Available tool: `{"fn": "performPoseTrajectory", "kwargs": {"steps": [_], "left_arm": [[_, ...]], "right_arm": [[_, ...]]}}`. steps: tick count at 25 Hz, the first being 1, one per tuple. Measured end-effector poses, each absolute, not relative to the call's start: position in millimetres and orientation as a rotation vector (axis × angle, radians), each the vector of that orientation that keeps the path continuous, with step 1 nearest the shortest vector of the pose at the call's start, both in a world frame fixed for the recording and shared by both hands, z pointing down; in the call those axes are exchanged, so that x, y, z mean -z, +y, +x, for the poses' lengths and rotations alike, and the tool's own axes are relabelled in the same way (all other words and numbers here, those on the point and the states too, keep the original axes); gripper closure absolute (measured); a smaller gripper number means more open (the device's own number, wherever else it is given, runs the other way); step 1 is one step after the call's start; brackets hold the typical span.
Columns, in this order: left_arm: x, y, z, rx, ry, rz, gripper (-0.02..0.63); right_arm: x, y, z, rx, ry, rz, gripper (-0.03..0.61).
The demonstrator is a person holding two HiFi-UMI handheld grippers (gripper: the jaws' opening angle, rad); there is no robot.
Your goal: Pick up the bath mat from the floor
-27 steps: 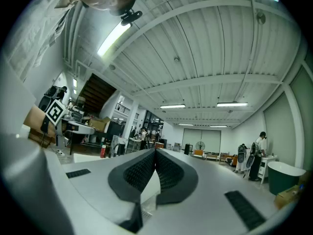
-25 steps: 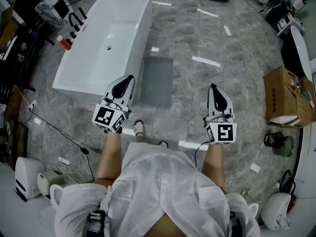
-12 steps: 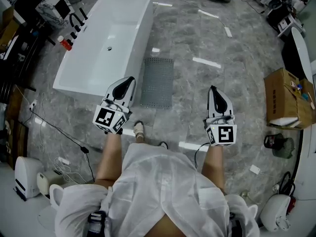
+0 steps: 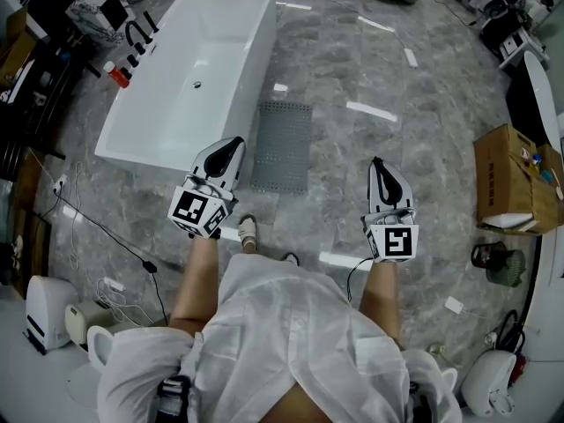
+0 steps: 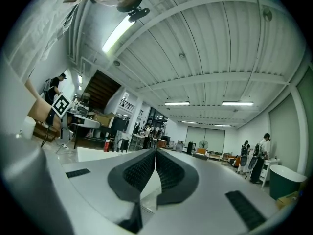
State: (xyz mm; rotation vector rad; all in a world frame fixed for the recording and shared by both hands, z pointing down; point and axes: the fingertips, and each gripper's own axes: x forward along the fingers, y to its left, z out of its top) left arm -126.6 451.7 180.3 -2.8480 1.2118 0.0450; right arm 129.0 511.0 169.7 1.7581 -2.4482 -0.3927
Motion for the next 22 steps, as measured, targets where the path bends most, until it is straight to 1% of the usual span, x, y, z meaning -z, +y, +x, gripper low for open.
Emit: {"fn": "performPoseTrajectory", "kwargs": {"steps": [11, 22], "left_arm": [[-189, 424, -120, -0.026, 1.203, -2.884, 0.595], [-214, 319, -149, -0.013, 1.218, -2.937, 0.595]], "right_arm": [[-182, 480, 129, 0.332, -2.463, 1.718, 0.548], [-201, 376, 92, 0.259, -2.449, 1.674, 0.546]]}}
